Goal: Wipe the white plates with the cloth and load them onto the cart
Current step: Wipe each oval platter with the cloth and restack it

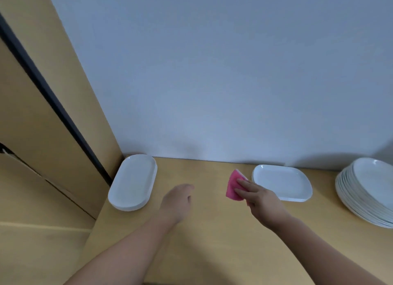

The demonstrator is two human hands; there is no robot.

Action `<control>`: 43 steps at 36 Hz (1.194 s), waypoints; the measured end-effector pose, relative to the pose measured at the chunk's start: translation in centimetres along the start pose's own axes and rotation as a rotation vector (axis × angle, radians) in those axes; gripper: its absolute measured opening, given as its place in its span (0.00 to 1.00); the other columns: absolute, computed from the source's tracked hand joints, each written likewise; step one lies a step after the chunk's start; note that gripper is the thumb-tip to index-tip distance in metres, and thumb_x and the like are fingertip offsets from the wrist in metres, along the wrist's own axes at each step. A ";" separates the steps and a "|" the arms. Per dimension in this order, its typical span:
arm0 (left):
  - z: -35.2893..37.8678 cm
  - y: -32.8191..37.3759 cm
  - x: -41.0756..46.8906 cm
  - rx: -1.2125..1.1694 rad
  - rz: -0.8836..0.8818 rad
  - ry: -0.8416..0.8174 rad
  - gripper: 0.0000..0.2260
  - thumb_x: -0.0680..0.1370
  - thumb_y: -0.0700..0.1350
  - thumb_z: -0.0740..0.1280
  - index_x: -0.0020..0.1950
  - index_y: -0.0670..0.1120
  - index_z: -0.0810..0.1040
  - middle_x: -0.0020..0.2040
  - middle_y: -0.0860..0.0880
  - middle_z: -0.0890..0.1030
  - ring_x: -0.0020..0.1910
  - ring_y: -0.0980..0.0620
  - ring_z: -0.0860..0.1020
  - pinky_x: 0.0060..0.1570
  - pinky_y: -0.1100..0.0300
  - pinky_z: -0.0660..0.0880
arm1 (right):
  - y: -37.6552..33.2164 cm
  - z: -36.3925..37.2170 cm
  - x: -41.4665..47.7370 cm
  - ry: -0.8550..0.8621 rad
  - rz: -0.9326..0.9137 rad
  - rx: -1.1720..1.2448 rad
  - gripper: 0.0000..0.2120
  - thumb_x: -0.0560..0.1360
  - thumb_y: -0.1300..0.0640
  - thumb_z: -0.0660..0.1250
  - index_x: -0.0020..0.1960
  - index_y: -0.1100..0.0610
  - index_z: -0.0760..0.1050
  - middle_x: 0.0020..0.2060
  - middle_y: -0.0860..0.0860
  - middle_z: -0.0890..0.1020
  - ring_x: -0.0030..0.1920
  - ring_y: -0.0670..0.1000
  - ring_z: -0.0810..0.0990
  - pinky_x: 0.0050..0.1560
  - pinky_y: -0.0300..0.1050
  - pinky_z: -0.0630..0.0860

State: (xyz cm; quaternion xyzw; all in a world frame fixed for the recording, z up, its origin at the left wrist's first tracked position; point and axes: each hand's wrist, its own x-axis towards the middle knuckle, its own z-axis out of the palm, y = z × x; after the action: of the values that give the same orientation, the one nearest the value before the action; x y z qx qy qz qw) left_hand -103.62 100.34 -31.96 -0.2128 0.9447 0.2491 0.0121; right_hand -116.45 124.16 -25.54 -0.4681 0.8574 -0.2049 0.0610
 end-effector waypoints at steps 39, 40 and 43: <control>13.3 21.7 13.0 -0.351 -0.490 -0.013 0.05 0.75 0.35 0.60 0.49 0.42 0.68 0.41 0.49 0.72 0.34 0.51 0.70 0.27 0.60 0.63 | 20.8 -5.8 -7.9 -0.096 0.110 -0.034 0.22 0.76 0.69 0.62 0.66 0.53 0.76 0.71 0.50 0.70 0.73 0.53 0.66 0.67 0.51 0.71; 13.2 21.8 13.0 -0.363 -0.501 -0.014 0.05 0.75 0.35 0.60 0.49 0.42 0.68 0.42 0.48 0.72 0.35 0.51 0.70 0.27 0.60 0.63 | 20.8 -5.8 -7.9 -0.094 0.109 -0.032 0.22 0.76 0.69 0.62 0.66 0.53 0.76 0.71 0.50 0.70 0.73 0.53 0.67 0.67 0.52 0.71; 13.0 21.9 13.0 -0.406 -0.525 -0.011 0.07 0.73 0.34 0.59 0.49 0.41 0.69 0.44 0.45 0.74 0.36 0.48 0.70 0.27 0.60 0.63 | 20.9 -5.8 -8.0 -0.080 0.103 -0.029 0.22 0.75 0.69 0.63 0.65 0.53 0.77 0.70 0.51 0.71 0.72 0.55 0.68 0.66 0.53 0.72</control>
State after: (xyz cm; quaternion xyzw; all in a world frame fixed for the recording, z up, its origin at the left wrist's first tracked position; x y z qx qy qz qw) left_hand -125.51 118.57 -34.78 -0.4456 0.7887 0.4218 0.0385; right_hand -130.02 142.45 -29.49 -0.4319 0.8801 -0.1703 0.0992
